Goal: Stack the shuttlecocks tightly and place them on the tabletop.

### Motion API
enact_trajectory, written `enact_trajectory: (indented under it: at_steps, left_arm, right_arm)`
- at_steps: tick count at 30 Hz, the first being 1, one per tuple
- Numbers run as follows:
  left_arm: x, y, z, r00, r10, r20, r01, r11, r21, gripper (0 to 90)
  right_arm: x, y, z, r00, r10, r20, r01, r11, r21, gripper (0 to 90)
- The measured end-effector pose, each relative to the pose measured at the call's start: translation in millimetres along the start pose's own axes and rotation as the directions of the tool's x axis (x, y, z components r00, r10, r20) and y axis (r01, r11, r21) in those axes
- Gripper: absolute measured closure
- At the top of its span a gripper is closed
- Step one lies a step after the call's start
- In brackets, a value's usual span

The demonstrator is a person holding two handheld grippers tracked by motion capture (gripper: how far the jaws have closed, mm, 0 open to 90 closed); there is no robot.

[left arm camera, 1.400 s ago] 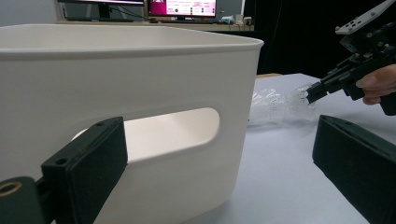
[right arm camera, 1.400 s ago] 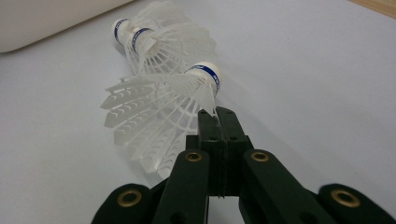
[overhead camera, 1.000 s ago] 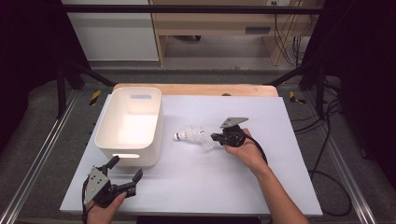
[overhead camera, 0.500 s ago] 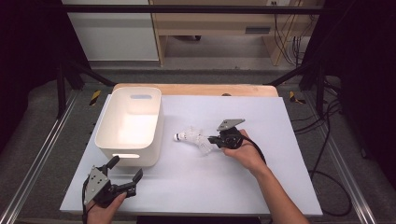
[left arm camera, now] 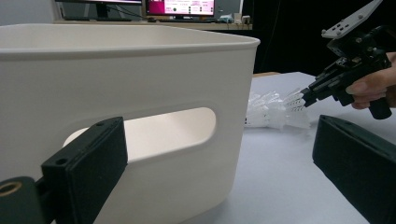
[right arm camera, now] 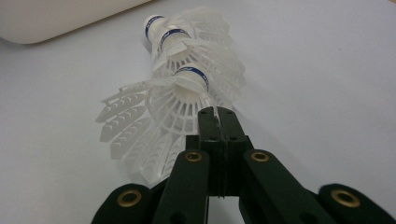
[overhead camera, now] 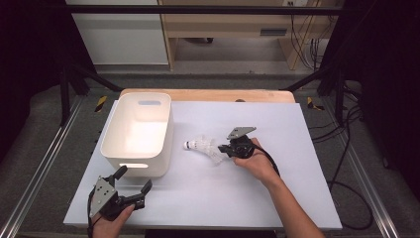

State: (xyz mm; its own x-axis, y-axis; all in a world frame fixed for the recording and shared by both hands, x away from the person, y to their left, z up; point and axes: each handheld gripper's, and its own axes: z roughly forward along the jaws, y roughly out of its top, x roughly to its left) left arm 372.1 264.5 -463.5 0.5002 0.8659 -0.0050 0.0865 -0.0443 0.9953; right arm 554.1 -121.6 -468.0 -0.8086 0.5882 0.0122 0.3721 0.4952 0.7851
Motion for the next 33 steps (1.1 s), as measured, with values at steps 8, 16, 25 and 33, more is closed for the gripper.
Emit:
enact_trajectory:
  at_steps: [8,16,25,33]
  left_arm:
    - [0.0,0.1,-0.2,1.0,-0.001,-0.001,0.001,1.0,0.0,3.3]
    - [0.2,0.2,-0.1,1.0,-0.003,0.0,0.003,1.0,-0.002,3.3]
    - [-0.1,0.2,0.0,1.0,-0.001,0.0,0.001,1.0,-0.001,3.3]
    - [0.4,0.2,-0.3,1.0,-0.001,0.0,0.001,1.0,-0.002,3.3]
  right_arm:
    - [0.0,8.2,3.9,0.9997,0.006,0.023,-0.005,1.0,-0.026,90.0]
    - [-1.1,8.0,9.1,0.9998,0.007,0.018,-0.006,1.0,-0.021,90.0]
    - [8.3,8.6,10.6,0.9973,-0.051,-0.053,0.051,0.999,-0.009,90.0]
    - [5.5,8.6,15.8,0.9991,-0.04,0.011,0.041,0.999,-0.005,89.1]
